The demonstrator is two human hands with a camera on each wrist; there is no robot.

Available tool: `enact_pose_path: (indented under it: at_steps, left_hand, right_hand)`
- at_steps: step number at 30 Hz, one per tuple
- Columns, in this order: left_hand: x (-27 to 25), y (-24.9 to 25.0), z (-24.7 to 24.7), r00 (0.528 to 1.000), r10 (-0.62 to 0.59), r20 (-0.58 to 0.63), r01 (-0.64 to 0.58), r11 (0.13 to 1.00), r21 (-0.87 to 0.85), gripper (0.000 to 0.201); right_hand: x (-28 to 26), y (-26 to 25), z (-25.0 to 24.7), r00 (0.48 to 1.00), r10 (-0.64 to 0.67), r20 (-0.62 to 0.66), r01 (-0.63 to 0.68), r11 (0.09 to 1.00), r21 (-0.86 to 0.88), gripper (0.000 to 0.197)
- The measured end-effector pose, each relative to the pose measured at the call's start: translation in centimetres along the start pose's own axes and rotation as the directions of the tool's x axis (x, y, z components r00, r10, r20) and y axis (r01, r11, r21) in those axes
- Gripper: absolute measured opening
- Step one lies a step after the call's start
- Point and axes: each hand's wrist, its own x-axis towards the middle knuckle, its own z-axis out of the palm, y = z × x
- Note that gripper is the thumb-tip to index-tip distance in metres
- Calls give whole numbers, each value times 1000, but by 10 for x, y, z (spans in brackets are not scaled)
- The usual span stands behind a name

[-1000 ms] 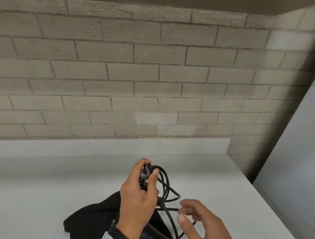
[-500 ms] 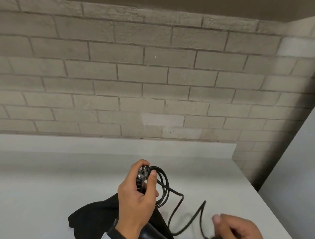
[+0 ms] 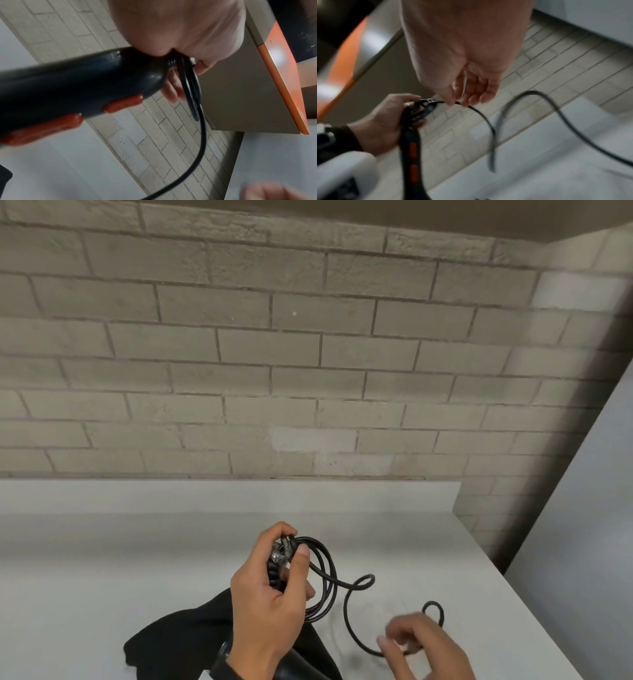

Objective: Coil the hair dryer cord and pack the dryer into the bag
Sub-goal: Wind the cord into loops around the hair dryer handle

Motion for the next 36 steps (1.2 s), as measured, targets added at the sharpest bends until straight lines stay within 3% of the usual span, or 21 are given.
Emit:
enact_pose_path:
  at_steps: [2,4,5,7,8,11,14,18,23,27,32,36]
  left_hand:
    - [0,1,-1,1000,6,4,-6,1000,12,17]
    - [-1,1,-2,1000,17,6,-17,1000,19,17]
    - [-1,1,-3,1000,22,4,-22,1000,20,17]
    - [-1,1,-4,1000,28,-10,-27,999,25,16]
    - [-1,0,-5,999,29,-20,-28,999,31,16]
    - [-1,-2,-6,998,52,-34,-50,997,56,11]
    - [-3,-2,-4,994,105,19,-106,992,72,6]
    - [-5,1,-5,984,158,86,-160,987,19,15]
    - [-5,5,-11,963,219,155,-220,976,-12,27]
    - [-7,3,-12,963,235,132,-239,971,21,21]
    - [-11,0,-9,973,224,48,-224,975,-12,23]
    - [-11,0,-9,979,200,-41,-201,979,-24,22]
  right_hand:
    - [6,-22,15,997,-47,60,39,990,134,32]
    - [17,-28,19,991,-33,132,21,996,87,46]
    - [21,-28,18,980,-60,189,59,998,9,42]
    - [28,-39,16,934,-178,308,177,984,31,16]
    - [34,-43,10,930,-232,283,230,972,41,7]
    - [49,-53,-9,938,-293,187,273,954,124,8]
    - [68,-69,-26,901,-424,93,410,901,139,7]
    - [92,-84,-30,896,-443,31,429,881,199,6]
    - [103,-95,-19,952,-299,70,255,896,363,14]
    - [102,-90,-5,979,-161,128,86,884,459,13]
    - [88,-81,13,985,33,167,-122,825,553,8]
    - [71,-77,20,973,104,204,-211,756,620,17]
